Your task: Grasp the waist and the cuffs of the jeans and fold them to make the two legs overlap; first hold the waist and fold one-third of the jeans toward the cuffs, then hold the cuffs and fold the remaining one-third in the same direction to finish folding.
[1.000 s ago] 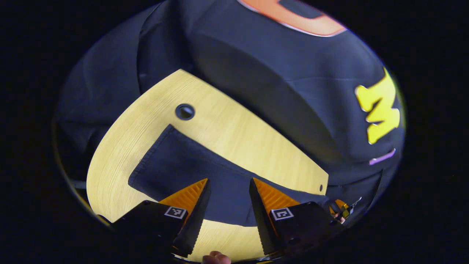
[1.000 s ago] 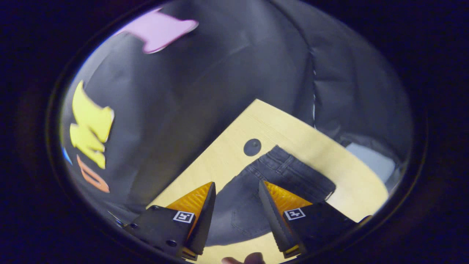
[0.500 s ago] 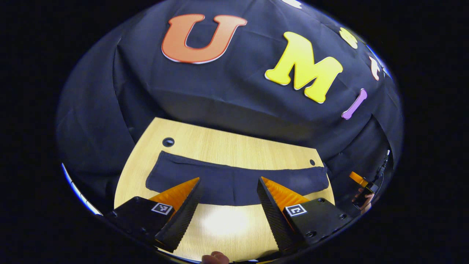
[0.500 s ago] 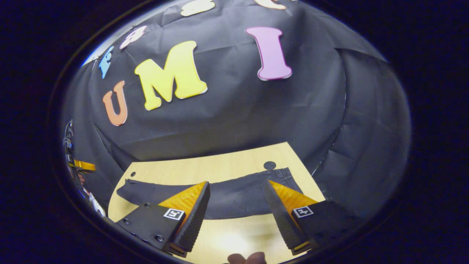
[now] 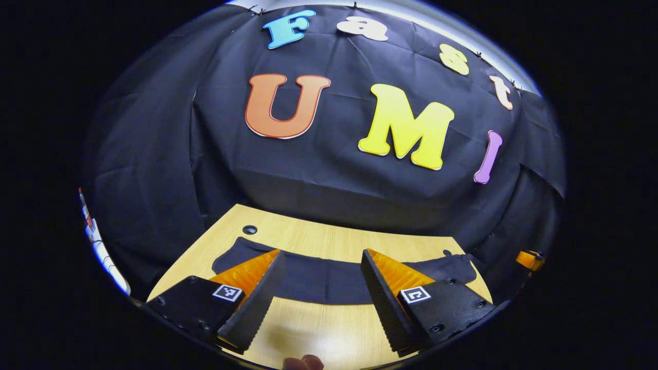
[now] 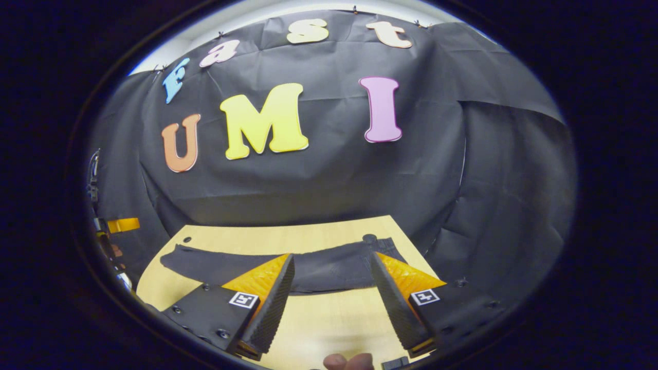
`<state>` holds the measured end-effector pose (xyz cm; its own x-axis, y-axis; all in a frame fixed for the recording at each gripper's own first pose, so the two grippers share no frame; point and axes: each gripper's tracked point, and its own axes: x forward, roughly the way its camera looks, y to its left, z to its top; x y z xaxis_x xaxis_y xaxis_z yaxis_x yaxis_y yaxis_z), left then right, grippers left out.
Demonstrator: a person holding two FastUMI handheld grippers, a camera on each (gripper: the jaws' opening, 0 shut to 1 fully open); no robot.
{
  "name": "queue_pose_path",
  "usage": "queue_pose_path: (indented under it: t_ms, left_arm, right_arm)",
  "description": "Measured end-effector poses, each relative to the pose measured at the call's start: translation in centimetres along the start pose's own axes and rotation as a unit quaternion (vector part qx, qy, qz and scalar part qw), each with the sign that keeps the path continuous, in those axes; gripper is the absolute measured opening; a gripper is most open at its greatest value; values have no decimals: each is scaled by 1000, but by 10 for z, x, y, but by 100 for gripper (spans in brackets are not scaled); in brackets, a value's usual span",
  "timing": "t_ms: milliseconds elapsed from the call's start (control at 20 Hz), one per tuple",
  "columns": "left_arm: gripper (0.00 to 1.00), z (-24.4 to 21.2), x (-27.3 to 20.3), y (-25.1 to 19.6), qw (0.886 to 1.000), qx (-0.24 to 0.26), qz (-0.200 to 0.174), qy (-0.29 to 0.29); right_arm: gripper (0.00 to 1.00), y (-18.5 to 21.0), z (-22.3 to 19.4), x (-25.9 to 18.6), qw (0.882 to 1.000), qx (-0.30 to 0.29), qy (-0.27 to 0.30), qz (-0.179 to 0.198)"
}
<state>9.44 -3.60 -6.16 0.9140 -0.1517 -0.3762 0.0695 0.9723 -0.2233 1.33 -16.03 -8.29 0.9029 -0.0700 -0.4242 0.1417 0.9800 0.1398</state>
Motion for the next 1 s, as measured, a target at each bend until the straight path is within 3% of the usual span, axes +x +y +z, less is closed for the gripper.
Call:
queue_pose_path:
  t_ms: [250, 300, 400, 500, 550, 750, 800, 850, 1000]
  left_arm:
    - [96, 3, -5, -14, 999, 12, 2, -34]
    - [95, 5, -3, -17, 999, 15, 0, -40]
    - [95, 10, -1, -22, 998, 25, -2, -51]
    - [95, 10, -1, -29, 998, 39, -4, -53]
    - [95, 14, -1, -33, 997, 46, -4, -57]
    - [96, 22, 2, -55, 996, 73, -6, -53]
    - [96, 23, 3, -61, 996, 71, -6, -50]
    - [95, 23, 3, -68, 997, 67, -7, -45]
    - [96, 20, 0, -81, 997, 63, -1, -37]
  right_arm:
    - [92, -11, -6, -5, 1000, 4, 5, -21]
    - [99, -14, -8, -4, 1000, 1, 7, -28]
    - [99, -22, -11, -1, 999, -3, 9, -37]
    - [88, -31, -16, 10, 999, 3, 16, -40]
    - [94, -39, -18, 18, 999, 7, 19, -46]
    - [93, -84, -38, 65, 996, 48, 23, -72]
    - [89, -96, -50, 79, 995, 60, 29, -78]
    - [94, -107, -61, 95, 994, 63, 35, -82]
    - [94, -134, -89, 144, 992, 77, 55, -81]
